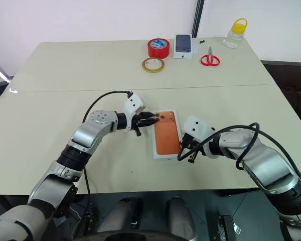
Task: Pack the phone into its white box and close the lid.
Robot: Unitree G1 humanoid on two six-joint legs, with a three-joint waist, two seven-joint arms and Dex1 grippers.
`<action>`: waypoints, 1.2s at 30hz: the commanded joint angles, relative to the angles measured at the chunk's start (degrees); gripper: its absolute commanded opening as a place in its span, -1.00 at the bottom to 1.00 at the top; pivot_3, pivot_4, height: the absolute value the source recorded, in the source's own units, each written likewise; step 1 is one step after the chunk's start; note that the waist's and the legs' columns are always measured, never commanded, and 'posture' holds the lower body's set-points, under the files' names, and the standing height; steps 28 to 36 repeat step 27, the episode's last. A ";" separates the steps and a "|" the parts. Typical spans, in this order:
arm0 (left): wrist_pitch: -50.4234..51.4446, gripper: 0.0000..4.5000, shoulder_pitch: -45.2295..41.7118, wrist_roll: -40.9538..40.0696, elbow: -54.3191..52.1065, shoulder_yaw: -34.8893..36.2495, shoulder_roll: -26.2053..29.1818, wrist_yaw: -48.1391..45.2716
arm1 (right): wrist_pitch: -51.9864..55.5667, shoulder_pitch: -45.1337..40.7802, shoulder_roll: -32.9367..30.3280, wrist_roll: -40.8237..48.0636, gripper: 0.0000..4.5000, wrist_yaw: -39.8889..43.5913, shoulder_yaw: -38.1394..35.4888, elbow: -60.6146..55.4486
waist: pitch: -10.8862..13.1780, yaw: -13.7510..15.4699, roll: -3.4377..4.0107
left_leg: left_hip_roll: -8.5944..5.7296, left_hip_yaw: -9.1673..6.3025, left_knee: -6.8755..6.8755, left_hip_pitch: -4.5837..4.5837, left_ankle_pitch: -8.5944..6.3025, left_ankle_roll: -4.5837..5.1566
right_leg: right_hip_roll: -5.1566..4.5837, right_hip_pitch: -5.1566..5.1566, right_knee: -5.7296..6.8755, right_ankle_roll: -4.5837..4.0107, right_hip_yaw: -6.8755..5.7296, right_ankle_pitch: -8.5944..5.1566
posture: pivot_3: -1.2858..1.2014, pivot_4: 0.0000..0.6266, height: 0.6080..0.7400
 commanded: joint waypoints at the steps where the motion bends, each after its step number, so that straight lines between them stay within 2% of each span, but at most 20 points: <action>1: 0.45 -0.42 0.58 -1.49 -0.46 3.70 -1.20 2.22 | -1.48 0.66 -0.01 -0.80 -0.99 -0.71 -2.05 1.25 | -0.01 0.03 -0.04 | 0.00 0.00 0.00 0.00 0.00 0.00 | 0.00 0.01 -0.01 0.00 0.00 0.00 | 0.03 -0.52 1.00; 4: 1.57 -0.42 0.17 -4.30 -2.51 10.05 -0.81 4.94 | -6.97 -0.77 0.86 -1.95 -0.99 -1.95 -6.26 4.89 | 0.02 -0.21 -0.08 | 0.00 0.00 0.01 -0.02 0.00 0.00 | 0.01 -0.05 0.02 0.00 0.00 0.00 | 0.03 -0.52 1.00; 7: 2.08 -0.42 1.61 -5.66 -6.14 15.01 2.46 6.22 | -12.47 -2.31 1.24 -3.29 -0.99 -2.48 -9.28 10.69 | 0.03 -0.47 -0.07 | 0.02 0.03 -0.03 -0.03 0.02 -0.03 | 0.03 -0.16 0.07 0.00 0.03 0.00 | 0.03 -0.52 1.00; 14: 1.41 -0.42 11.60 -6.25 -13.72 23.77 13.26 7.17 | -24.33 -8.45 3.15 -5.00 -0.99 -0.80 -12.78 28.20 | 0.03 -0.22 -0.03 | 0.02 0.07 -0.06 -0.03 0.03 -0.05 | 0.03 -0.16 0.07 -0.01 0.07 0.00 | 0.03 -0.52 1.00; 19: 3.79 -0.42 18.41 -8.56 -18.84 29.61 14.92 10.16 | -31.00 -12.26 5.48 -5.59 -0.99 0.91 -13.51 37.56 | 0.05 -0.07 -0.02 | 0.02 0.06 -0.06 -0.05 0.03 -0.05 | 0.01 -0.16 0.03 -0.01 0.06 0.00 | 0.03 -0.52 1.00; 25: 3.57 -0.42 23.09 -7.93 -21.68 31.06 15.64 12.62 | -32.48 -13.01 8.74 -1.92 -0.99 3.86 -16.08 39.45 | 0.05 -0.16 -0.01 | 0.03 0.06 -0.07 -0.05 0.02 -0.05 | 0.01 -0.15 0.03 -0.01 0.05 0.00 | 0.03 -0.52 1.00; 36: 3.26 -0.42 23.29 -7.96 -21.87 30.94 15.10 13.75 | -31.98 -12.67 8.94 -1.47 -0.99 5.36 -15.68 39.46 | 0.05 -0.18 -0.01 | 0.03 0.06 -0.06 -0.05 0.02 -0.05 | 0.02 -0.15 0.04 -0.01 0.05 0.01 | 0.03 -0.52 1.00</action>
